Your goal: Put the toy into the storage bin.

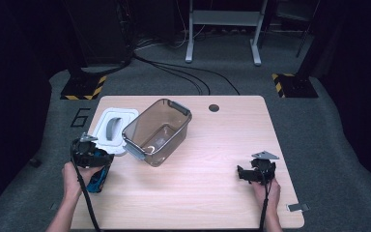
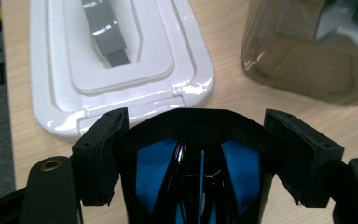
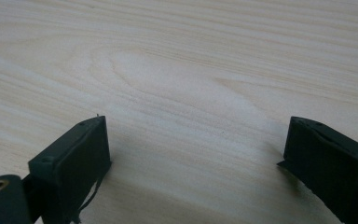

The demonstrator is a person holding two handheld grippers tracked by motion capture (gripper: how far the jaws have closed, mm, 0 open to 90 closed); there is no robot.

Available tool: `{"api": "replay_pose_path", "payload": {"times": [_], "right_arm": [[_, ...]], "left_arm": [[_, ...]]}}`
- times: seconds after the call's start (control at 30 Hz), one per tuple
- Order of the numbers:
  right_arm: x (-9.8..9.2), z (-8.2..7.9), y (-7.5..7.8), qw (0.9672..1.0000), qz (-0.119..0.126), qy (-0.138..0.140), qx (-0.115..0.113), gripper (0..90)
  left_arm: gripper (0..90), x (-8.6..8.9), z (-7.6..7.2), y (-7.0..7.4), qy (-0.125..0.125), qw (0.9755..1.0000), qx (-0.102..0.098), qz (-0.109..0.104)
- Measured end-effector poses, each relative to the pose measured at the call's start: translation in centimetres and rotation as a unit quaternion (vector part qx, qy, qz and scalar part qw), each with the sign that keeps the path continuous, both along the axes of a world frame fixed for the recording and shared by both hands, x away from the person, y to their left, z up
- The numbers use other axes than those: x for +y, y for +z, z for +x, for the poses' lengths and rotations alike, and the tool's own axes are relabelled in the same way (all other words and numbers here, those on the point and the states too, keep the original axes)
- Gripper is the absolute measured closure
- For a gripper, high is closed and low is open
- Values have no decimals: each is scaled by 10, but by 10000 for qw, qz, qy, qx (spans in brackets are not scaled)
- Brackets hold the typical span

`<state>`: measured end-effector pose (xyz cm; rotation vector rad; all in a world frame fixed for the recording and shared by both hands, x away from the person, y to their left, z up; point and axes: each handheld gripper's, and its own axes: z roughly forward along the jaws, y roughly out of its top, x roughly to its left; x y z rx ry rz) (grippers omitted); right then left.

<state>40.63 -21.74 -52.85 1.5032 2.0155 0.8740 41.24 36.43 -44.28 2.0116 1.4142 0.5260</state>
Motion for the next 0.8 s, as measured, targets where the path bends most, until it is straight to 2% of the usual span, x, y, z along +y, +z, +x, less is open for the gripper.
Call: {"api": "replay_pose_path", "payload": {"times": [0.17, 0.33, 0.8], "right_arm": [[0, 0, 0, 10000, -1, 3, 0, 59], [0, 0, 0, 10000, 0, 2, 1, 59], [0, 0, 0, 10000, -3, 4, 0, 59]], "left_arm": [[251, 3, -5, 10, 73, 9997, -194, -125], [251, 2, -6, 18, 105, 9992, -355, -151], [251, -1, -1, 36, 61, 9986, -502, -153]]}}
